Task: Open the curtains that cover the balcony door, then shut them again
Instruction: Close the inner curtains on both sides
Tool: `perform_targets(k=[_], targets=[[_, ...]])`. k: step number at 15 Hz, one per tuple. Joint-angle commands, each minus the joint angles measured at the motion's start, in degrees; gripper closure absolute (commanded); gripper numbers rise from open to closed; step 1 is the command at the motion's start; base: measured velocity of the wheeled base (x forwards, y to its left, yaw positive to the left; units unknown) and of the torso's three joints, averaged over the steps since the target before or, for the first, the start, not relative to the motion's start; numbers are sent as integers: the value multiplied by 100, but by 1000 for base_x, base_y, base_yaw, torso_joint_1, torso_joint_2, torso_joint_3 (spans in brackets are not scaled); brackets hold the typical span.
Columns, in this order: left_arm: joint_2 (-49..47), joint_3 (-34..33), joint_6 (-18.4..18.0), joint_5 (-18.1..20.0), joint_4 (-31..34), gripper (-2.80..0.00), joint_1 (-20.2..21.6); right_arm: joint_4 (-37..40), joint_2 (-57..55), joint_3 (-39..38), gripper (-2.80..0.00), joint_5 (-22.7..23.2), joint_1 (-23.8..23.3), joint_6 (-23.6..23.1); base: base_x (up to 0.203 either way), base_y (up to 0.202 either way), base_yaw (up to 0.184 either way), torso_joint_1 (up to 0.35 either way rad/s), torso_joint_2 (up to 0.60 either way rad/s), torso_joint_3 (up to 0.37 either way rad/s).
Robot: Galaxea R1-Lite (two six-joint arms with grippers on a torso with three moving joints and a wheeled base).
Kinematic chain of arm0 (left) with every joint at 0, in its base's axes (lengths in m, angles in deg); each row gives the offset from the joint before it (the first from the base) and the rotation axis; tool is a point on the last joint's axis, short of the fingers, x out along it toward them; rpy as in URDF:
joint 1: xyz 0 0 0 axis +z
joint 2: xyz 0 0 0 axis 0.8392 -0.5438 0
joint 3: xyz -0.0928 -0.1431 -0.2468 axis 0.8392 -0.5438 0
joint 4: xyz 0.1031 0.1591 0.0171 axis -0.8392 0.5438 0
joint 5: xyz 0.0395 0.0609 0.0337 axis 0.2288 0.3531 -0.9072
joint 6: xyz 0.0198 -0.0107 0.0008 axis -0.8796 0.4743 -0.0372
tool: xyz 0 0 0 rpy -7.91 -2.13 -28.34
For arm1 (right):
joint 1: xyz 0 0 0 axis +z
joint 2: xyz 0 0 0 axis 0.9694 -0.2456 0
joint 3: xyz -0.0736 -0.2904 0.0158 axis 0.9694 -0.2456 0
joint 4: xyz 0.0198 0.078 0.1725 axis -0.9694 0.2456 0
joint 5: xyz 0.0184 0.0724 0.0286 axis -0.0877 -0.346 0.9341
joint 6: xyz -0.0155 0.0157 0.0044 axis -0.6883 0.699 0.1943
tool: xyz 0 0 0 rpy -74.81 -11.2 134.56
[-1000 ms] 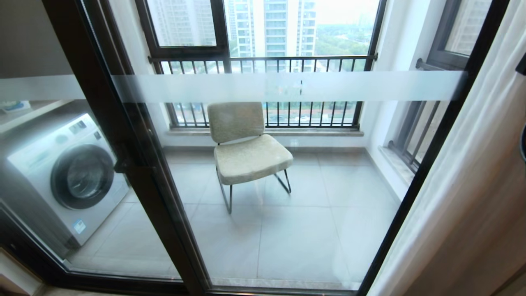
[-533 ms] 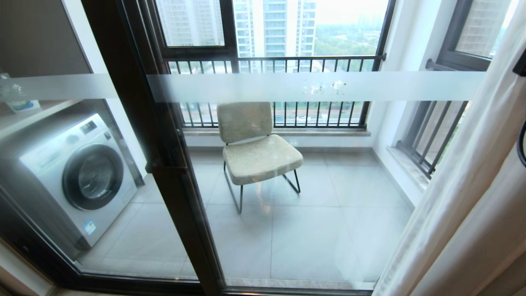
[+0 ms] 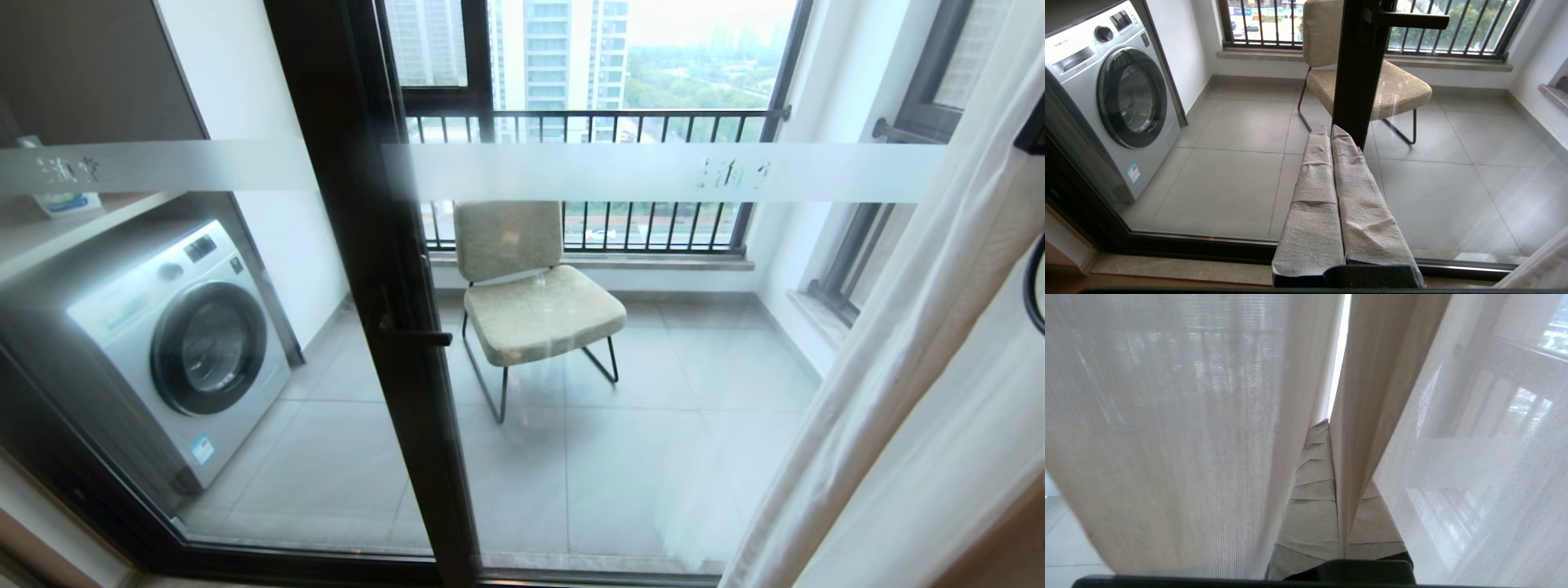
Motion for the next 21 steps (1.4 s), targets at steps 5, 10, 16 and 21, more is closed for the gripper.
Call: perform_targets(k=[5, 10, 16, 21], targets=[[2, 0, 5, -5, -1, 0, 0, -34, -43, 13, 0, -2, 6, -5, 0, 194, 0, 1, 2, 4], [2, 0, 13, 4, -1, 0, 0, -34, -87, 14, 0, -2, 1, -5, 0, 190, -1, 2, 2, 3], [2, 0, 6, 4, -1, 0, 0, -37, -147, 38, 0, -2, 6, 4, 0, 193, 0, 2, 2, 2], [2, 0, 13, 4, -1, 0, 0, -34, -245, 163, 0, -2, 6, 4, 0, 191, 0, 3, 2, -1]])
